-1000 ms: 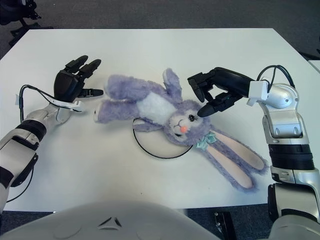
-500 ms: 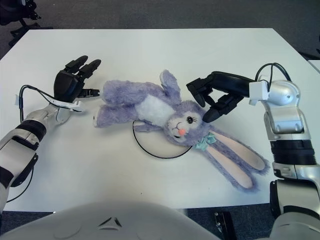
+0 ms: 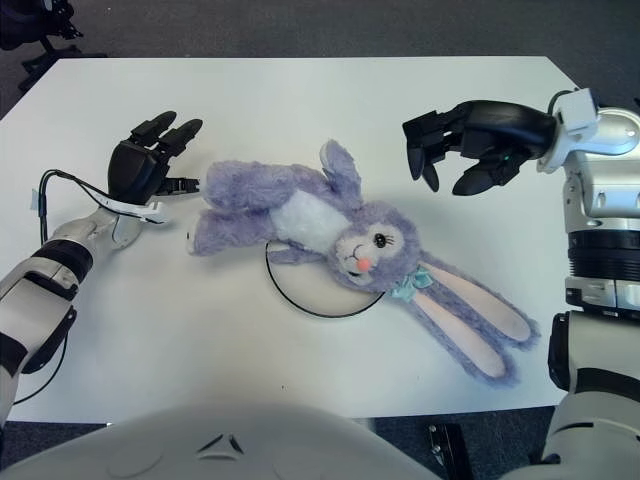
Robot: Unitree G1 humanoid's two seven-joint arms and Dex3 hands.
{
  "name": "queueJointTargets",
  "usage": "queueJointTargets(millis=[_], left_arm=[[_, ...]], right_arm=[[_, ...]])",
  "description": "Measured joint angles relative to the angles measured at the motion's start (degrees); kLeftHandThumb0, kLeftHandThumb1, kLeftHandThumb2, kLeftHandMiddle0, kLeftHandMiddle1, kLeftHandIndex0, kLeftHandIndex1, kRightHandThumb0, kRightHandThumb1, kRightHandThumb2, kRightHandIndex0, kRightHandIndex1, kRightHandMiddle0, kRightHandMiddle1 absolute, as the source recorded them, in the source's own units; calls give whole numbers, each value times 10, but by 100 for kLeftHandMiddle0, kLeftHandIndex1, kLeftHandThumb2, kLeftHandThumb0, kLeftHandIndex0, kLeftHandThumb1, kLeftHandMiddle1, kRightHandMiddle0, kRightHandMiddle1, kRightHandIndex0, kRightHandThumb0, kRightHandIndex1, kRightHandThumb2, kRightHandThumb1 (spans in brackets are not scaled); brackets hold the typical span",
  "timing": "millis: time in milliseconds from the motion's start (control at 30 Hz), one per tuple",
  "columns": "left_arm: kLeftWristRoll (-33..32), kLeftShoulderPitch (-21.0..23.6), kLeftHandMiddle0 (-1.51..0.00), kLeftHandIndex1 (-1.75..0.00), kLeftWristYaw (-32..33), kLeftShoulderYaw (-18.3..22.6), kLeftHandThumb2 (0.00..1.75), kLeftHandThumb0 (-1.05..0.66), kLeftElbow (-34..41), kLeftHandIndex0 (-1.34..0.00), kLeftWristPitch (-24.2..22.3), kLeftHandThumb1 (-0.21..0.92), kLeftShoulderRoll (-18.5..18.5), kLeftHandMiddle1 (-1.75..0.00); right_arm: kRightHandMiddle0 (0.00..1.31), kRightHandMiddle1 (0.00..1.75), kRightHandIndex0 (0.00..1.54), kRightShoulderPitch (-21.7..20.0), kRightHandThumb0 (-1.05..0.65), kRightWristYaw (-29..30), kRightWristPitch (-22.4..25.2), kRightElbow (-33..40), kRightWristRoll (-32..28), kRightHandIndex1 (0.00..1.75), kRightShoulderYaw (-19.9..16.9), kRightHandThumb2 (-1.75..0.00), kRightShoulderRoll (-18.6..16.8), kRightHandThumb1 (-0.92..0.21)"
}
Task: Put the doll into the plate.
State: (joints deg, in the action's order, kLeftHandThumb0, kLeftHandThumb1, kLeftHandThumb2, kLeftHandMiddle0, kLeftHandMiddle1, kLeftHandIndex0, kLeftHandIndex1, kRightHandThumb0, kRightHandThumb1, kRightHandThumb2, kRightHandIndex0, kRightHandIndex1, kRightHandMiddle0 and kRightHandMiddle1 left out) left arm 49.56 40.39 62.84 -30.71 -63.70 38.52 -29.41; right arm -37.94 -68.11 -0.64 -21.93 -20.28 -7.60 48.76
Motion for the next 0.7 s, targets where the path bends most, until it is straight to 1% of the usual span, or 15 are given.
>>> queueJointTargets(millis=[67, 100, 133, 233, 267, 333, 467, 567, 700], left_arm=[[0, 0, -65, -18, 0, 0, 5, -15, 0, -59, 0, 92, 0, -2], [0, 0, -65, -18, 0, 0, 5, -15, 0, -59, 0, 92, -1, -2], [0, 0, -65, -19, 0, 0, 6, -15, -1, -59, 1, 92, -1, -2], [0, 0, -65, -19, -3, 0, 7, -16, -1, -58, 2, 92, -1, -2], [0, 0, -65, -19, -3, 0, 7, -16, -1, -58, 2, 92, -1, -2], [0, 0, -65, -19, -3, 0, 9, -17, -1, -58, 2, 92, -1, -2], [-2, -1, -65, -19, -11, 0, 14, -21, -1, -57, 8, 92, -2, -2], [-23, -2, -64, -18, -36, 10, 19, -24, -2, -55, 30, 92, 1, -2], [-56, -6, -63, -16, -77, 28, 22, -26, -4, -52, 62, 92, 7, -1]], right_arm=[[43, 125, 49, 0, -54, 12, 5, -6, 1, 174, -1, -1, -3, -89], [49, 125, 53, 0, -35, 25, 9, -7, 5, 157, -3, -10, -7, -87], [53, 124, 56, 0, -22, 42, 12, -7, 8, 146, -5, -16, -13, -86], [53, 129, 54, 3, -7, 114, 24, -4, 17, 138, -19, -25, -31, -86], [53, 130, 53, 5, -6, 132, 26, -2, 18, 137, -22, -26, -35, -86], [47, 136, 47, 6, -3, 158, 29, 0, 19, 141, -27, -31, -45, -87], [41, 143, 41, 7, -1, 213, 33, 0, 17, 146, -38, -35, -78, -88], [41, 143, 41, 7, -1, 236, 47, -2, 17, 146, -39, -34, -100, -89], [42, 142, 42, 11, -1, 253, 54, -2, 21, 144, -38, -31, -115, -90]])
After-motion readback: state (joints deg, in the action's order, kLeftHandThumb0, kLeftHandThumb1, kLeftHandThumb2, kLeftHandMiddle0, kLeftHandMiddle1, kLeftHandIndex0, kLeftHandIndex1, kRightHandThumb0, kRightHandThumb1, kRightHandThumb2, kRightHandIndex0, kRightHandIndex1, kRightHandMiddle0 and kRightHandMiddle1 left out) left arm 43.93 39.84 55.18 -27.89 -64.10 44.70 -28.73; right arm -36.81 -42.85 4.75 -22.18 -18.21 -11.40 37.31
